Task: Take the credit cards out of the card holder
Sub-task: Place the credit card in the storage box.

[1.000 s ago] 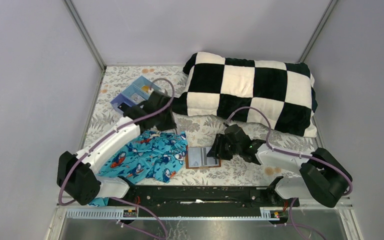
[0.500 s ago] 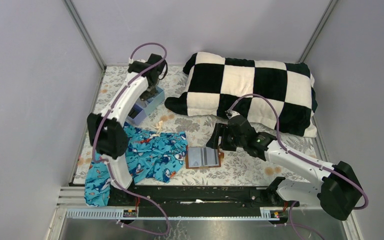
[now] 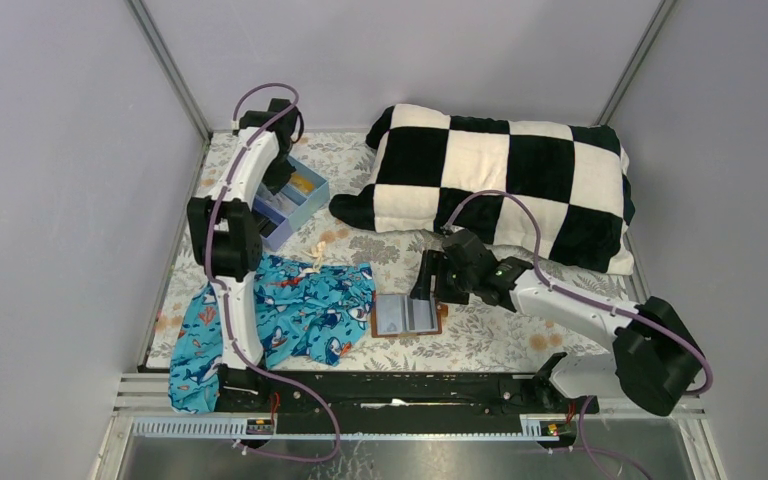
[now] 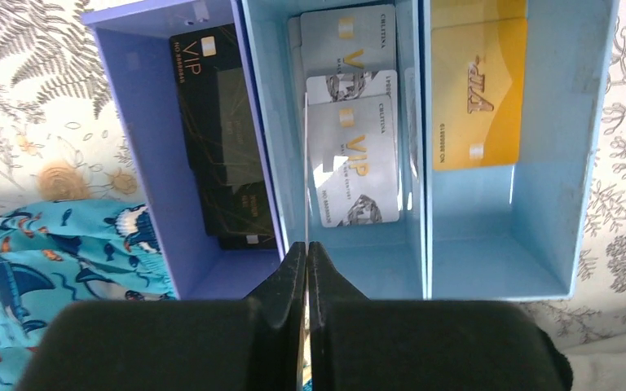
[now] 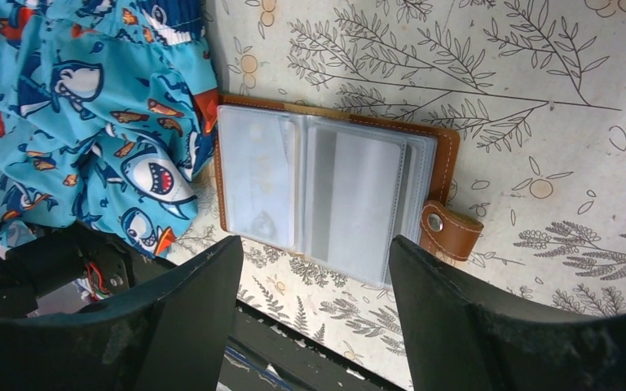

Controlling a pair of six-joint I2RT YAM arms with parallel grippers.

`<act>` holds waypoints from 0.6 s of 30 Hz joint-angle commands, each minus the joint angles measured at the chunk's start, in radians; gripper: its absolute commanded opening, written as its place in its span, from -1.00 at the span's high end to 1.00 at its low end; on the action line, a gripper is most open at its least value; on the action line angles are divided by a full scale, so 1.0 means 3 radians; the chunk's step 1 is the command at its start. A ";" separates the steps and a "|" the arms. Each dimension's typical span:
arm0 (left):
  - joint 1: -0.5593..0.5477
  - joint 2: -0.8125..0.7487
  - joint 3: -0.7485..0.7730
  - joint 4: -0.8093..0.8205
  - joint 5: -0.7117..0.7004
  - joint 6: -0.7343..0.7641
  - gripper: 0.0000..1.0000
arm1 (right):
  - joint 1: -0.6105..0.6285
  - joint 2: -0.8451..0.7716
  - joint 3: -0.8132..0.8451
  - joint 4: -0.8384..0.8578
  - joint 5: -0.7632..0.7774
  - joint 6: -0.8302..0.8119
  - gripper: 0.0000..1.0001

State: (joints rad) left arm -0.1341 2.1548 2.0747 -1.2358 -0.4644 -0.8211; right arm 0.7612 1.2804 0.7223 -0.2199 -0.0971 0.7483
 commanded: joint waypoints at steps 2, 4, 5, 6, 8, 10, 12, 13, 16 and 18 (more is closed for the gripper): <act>0.0100 0.0059 0.0151 0.0202 0.0285 -0.0135 1.00 | 0.0028 0.0159 0.0146 0.0161 -0.0094 -0.0035 -0.48; 0.0118 0.0094 0.0150 0.0197 0.0302 -0.0152 1.00 | 0.0024 0.0200 0.0165 0.0166 -0.0091 -0.0047 -0.48; 0.0124 0.0112 0.0137 0.0191 0.0296 -0.0170 1.00 | 0.0024 0.0219 0.0175 0.0168 -0.0091 -0.0052 -0.47; 0.0129 0.0130 0.0135 0.0177 0.0282 -0.0191 1.00 | 0.0024 0.0236 0.0183 0.0172 -0.0095 -0.0058 -0.48; 0.0131 0.0181 0.0138 0.0119 0.0216 -0.0248 1.00 | 0.0026 0.0269 0.0199 0.0176 -0.0105 -0.0066 -0.48; 0.0131 0.0233 0.0139 0.0093 0.0182 -0.0293 1.00 | 0.0024 0.0291 0.0196 0.0198 -0.0114 -0.0070 -0.48; 0.0130 0.0283 0.0135 0.0093 0.0190 -0.0306 1.00 | 0.0027 0.0316 0.0190 0.0226 -0.0128 -0.0070 -0.48; 0.0130 0.0315 0.0136 0.0101 0.0207 -0.0307 1.00 | 0.0025 0.0325 0.0190 0.0233 -0.0141 -0.0070 -0.48; 0.0130 0.0346 0.0113 0.0160 0.0305 -0.0267 0.96 | 0.0024 0.0338 0.0185 0.0238 -0.0149 -0.0071 -0.48; 0.0130 0.0307 0.0054 0.0230 0.0329 -0.0261 0.84 | 0.0025 0.0330 0.0173 0.0237 -0.0135 -0.0082 -0.48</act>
State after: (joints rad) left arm -0.0990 2.2604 2.0754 -1.2015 -0.3885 -0.8890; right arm 0.7612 1.3773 0.7429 -0.1711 -0.1253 0.7406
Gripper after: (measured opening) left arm 0.039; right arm 0.739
